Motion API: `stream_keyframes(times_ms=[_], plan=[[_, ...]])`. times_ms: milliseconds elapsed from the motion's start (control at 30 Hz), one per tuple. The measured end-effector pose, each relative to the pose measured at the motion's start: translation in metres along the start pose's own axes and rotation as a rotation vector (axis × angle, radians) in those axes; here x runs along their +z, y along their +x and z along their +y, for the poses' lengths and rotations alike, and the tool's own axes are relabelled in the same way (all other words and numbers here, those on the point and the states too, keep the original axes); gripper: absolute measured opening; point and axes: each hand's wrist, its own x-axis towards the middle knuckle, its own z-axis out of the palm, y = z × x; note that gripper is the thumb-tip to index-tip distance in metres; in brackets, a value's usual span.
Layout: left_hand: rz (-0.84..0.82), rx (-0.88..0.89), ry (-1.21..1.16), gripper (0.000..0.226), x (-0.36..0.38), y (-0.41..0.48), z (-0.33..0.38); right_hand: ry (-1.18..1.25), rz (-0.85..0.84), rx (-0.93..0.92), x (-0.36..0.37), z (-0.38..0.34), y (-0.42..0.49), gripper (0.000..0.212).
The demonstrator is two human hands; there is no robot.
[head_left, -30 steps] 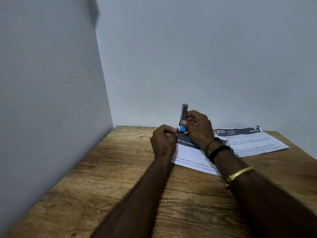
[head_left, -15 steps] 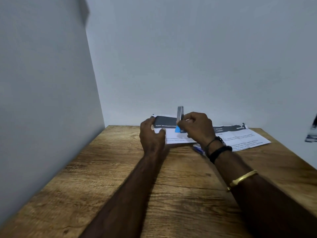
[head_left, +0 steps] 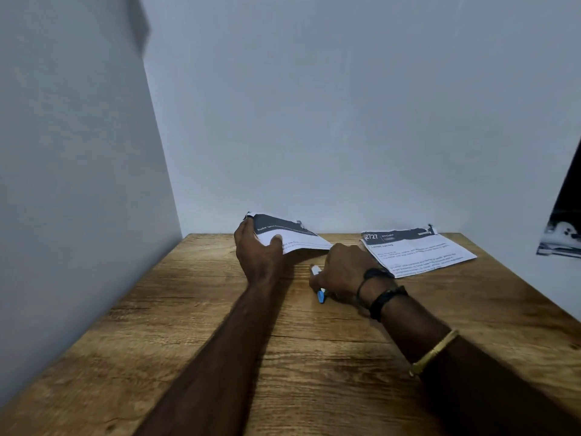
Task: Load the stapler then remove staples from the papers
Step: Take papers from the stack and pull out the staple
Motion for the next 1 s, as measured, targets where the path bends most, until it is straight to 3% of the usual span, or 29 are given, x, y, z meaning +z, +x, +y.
stream_keyframes(times_ms=[300, 400, 467, 533, 633, 700, 800, 1000], plan=[[0.017, -0.074, -0.073, 0.066, 0.001, -0.001, 0.004, 0.013, -0.038, 0.027, 0.002, 0.001, 0.003, 0.042], [0.036, -0.102, -0.118, 0.063, 0.000, -0.003, 0.008, 0.264, 0.102, 0.060, -0.002, 0.006, 0.007, 0.024], [0.057, -0.135, -0.162, 0.062, 0.000, -0.004, 0.012, 0.534, 0.202, 0.085, -0.002, 0.009, 0.010, 0.025], [0.079, -0.168, -0.235, 0.061, 0.000, -0.004, 0.015, 0.789, 0.207, 0.124, -0.001, 0.011, 0.013, 0.028], [0.077, -0.197, -0.340, 0.058, 0.002, -0.008, 0.019, 1.110, 0.180, 0.184, 0.001, 0.012, 0.015, 0.013], [0.031, -0.188, -0.378, 0.052, 0.003, -0.012, 0.017, 1.192, 0.214, 0.205, 0.001, 0.014, 0.015, 0.004], [-0.007, -0.114, -0.317, 0.048, 0.005, -0.018, 0.016, 1.285, 0.275, 0.220, -0.004, 0.022, 0.014, 0.010], [-0.126, -0.009, -0.162, 0.073, 0.028, -0.040, 0.031, 1.310, 0.457, 0.292, -0.019, 0.042, 0.014, 0.021]])
